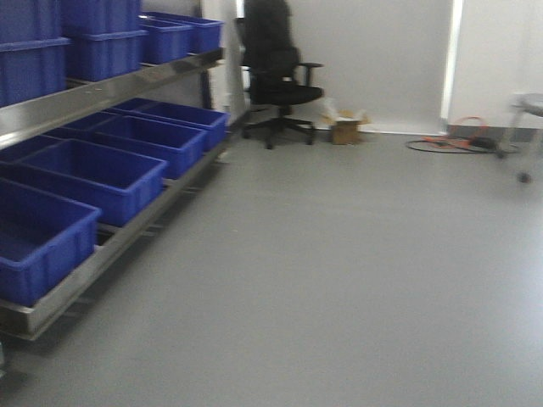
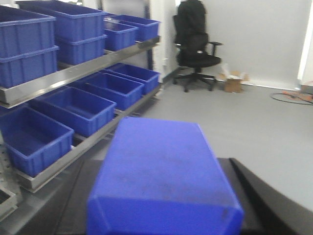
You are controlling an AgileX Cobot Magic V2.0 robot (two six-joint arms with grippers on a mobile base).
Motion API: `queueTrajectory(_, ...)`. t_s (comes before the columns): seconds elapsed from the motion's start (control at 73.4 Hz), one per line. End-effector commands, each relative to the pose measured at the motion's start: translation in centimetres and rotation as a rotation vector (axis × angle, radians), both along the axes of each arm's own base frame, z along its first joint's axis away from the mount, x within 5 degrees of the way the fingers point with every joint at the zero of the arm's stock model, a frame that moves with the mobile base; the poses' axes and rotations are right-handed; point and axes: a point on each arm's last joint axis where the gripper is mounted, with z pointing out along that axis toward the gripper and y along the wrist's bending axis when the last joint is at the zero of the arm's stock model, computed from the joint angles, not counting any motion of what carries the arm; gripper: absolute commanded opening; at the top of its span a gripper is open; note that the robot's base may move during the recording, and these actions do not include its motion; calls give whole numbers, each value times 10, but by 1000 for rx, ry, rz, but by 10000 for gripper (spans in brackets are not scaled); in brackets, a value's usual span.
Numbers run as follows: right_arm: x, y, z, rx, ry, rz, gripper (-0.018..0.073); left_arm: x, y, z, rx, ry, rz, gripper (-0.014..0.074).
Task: Pick and sort blue part to right shelf
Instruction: 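Drive the base along the aisle to the shelf of blue bins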
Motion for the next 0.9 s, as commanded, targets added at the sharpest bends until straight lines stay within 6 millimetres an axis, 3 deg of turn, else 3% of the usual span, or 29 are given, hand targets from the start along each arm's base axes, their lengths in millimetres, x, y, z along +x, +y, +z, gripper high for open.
queueTrajectory(0.0,0,0,17,7,-102,-1,230,1,0,17,-23,-101,-5,207)
queueTrajectory(0.885,0,0,17,7,-102,-1,230,1,0,17,-23,-101,-5,207)
